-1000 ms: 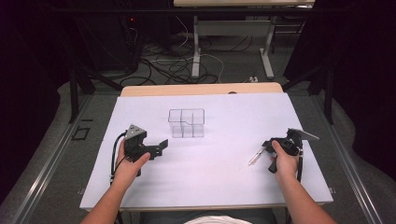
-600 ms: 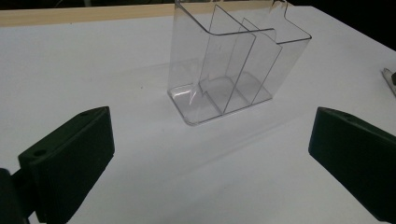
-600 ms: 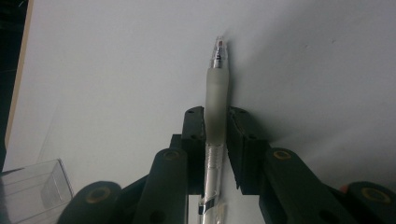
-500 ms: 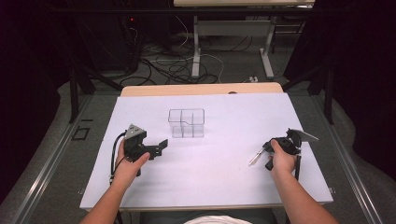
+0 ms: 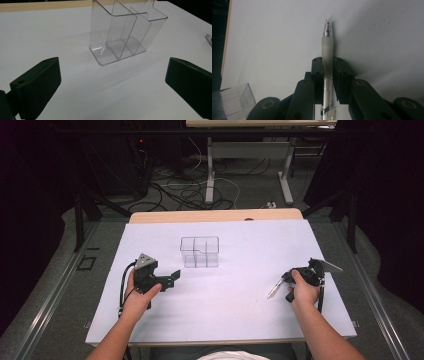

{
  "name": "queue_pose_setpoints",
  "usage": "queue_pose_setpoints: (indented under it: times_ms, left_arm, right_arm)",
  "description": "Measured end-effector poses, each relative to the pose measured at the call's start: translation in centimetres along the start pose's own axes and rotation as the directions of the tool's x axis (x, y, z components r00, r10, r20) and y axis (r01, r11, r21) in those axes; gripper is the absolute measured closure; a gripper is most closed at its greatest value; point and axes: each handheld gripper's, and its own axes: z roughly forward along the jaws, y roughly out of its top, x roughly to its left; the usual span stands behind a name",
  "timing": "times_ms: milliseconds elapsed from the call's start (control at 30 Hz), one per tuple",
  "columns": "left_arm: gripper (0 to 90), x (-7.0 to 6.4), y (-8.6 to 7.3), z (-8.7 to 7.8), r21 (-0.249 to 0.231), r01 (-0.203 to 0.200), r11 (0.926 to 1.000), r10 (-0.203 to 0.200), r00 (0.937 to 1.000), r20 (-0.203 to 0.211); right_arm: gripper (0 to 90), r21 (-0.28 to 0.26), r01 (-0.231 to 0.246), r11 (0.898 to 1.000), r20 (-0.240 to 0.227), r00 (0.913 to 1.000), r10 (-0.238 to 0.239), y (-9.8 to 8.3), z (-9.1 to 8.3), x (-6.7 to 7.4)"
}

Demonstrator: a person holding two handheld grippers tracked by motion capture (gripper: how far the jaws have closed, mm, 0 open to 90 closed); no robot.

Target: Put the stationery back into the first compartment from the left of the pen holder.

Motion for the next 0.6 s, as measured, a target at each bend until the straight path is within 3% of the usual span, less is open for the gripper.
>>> queue_pose_setpoints:
  times_ms: [300, 367, 433, 500, 600]
  left_arm:
    - [0.2, 0.0, 0.0, 0.1, 0.001, -0.003, 1.0, 0.003, 1.0, -0.001]
    - [0.3, 0.0, -0.1, 0.1, 0.016, -0.022, 0.9996, 0.022, 0.9997, -0.009]
    - [0.4, -0.1, -0.2, 0.2, 0.017, -0.018, 0.9997, 0.018, 0.9998, -0.008]
    - [0.4, -0.1, -0.2, 0.2, 0.017, -0.018, 0.9997, 0.018, 0.9998, -0.006]
    - [0.4, -0.1, -0.2, 0.2, 0.016, -0.018, 0.9997, 0.018, 0.9998, -0.009]
  right_arm:
    - [80.1, -0.013, 0.002, 1.0, -0.038, 0.9993, -0.002, 0.1, -0.3, 0.4]
    - [80.1, -0.025, 0.024, 0.999, -0.068, 0.9974, -0.026, -0.1, -0.5, 1.0]
    - [80.1, -0.014, 0.041, 0.999, -0.081, 0.9958, -0.042, -0.1, -0.7, 1.1]
    - [80.1, -0.042, 0.073, 0.996, -0.095, 0.9925, -0.077, -0.4, -0.8, 2.0]
    - [80.1, -0.08, 0.138, 0.987, -0.121, 0.9818, -0.147, -0.8, -1.2, 3.0]
